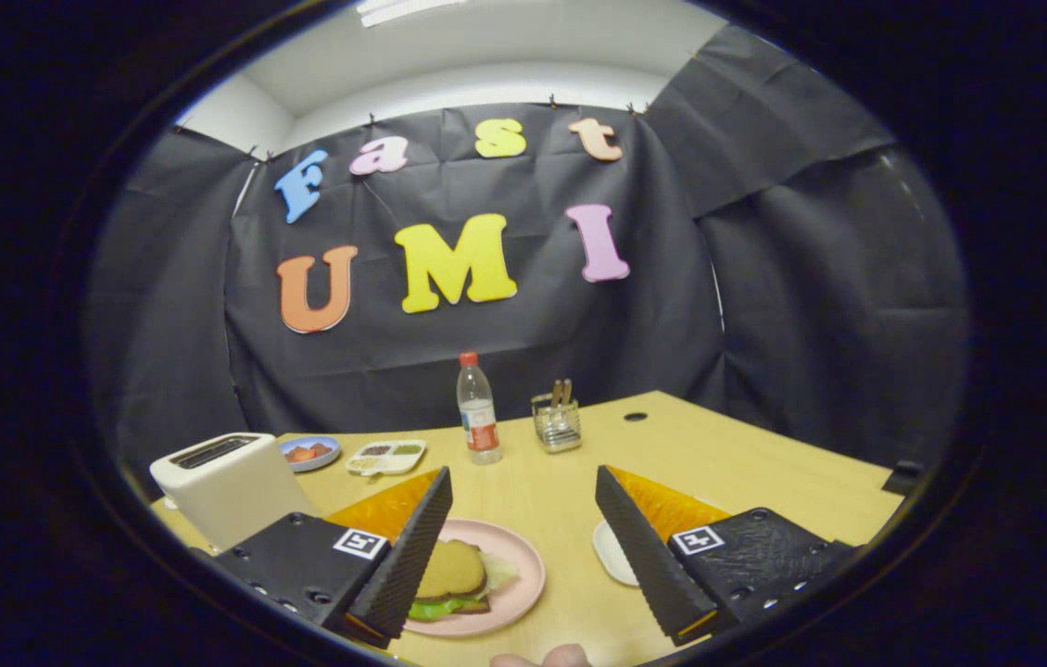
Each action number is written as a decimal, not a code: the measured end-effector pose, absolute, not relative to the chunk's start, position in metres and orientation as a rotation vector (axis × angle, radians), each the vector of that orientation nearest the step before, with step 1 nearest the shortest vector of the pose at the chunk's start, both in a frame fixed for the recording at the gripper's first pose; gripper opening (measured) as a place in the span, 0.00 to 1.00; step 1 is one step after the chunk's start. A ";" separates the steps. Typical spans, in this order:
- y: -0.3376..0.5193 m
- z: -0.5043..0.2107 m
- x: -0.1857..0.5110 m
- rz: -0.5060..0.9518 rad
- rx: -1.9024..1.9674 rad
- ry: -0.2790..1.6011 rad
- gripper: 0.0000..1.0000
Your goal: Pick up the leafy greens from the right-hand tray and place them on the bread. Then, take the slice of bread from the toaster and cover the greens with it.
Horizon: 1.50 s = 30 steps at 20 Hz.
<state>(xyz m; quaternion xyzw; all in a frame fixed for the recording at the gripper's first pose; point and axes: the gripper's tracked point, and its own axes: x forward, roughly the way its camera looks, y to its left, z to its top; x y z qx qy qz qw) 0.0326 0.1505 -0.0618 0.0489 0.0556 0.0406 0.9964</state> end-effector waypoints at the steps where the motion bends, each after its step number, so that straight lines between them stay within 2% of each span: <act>1: 0.149 -0.045 0.026 0.085 0.077 0.067 0.95; 6: 0.154 0.015 -0.002 0.113 0.042 -0.085 0.95; 9: 0.172 0.025 -0.009 0.134 0.032 -0.127 0.95; 19: 0.228 0.020 -0.020 0.202 0.113 -0.108 0.95; 30: 0.241 -0.002 -0.009 0.183 0.146 -0.055 0.95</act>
